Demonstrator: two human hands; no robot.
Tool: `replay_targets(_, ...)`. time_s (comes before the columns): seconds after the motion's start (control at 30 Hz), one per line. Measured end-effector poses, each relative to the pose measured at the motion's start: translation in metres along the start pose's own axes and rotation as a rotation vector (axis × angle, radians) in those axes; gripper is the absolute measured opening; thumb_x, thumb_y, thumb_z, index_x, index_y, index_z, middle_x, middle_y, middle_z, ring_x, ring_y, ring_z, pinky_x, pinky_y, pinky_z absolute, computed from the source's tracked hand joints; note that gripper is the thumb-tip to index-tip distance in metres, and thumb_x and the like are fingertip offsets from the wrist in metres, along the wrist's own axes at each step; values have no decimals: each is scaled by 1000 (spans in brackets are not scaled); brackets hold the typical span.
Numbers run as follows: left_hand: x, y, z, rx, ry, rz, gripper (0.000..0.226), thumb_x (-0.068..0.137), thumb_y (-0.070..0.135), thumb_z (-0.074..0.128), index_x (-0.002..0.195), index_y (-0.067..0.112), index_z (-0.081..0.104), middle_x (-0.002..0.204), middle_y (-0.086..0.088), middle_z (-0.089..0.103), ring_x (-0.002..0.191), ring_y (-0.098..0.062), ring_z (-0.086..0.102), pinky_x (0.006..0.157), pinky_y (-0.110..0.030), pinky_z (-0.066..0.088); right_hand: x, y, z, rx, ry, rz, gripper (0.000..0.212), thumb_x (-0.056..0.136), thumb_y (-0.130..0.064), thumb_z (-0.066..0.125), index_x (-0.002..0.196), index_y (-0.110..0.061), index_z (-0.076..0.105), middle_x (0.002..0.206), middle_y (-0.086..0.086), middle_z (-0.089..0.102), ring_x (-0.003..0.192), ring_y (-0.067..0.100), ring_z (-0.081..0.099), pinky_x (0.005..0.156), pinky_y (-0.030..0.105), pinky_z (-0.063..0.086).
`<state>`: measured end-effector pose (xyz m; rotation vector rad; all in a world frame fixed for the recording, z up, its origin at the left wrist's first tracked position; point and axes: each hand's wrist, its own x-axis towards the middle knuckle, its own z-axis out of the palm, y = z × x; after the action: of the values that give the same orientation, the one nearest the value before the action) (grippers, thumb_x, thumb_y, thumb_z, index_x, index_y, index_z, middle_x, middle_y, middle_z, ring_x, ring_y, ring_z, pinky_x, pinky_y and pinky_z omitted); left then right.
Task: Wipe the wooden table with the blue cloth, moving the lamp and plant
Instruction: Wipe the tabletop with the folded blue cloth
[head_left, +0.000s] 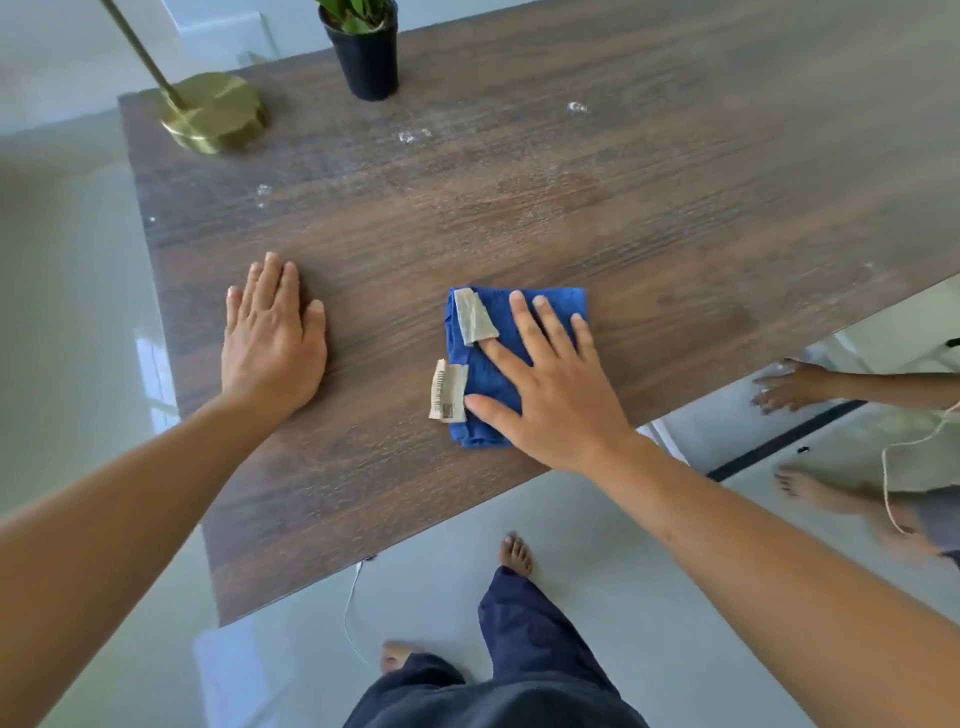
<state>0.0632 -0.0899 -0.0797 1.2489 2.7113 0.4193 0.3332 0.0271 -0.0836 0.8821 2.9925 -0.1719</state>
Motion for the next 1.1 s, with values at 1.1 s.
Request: replay_targets(1.1, -32, -34, 2, 14, 13, 2, 59, 107, 39, 19, 160, 14, 13, 168, 0, 5, 154, -13, 0, 125, -35, -1, -18, -68, 14, 50, 99, 204, 74, 93, -71, 29, 153, -29, 37, 166, 13, 14, 153, 33, 11, 121, 58, 10)
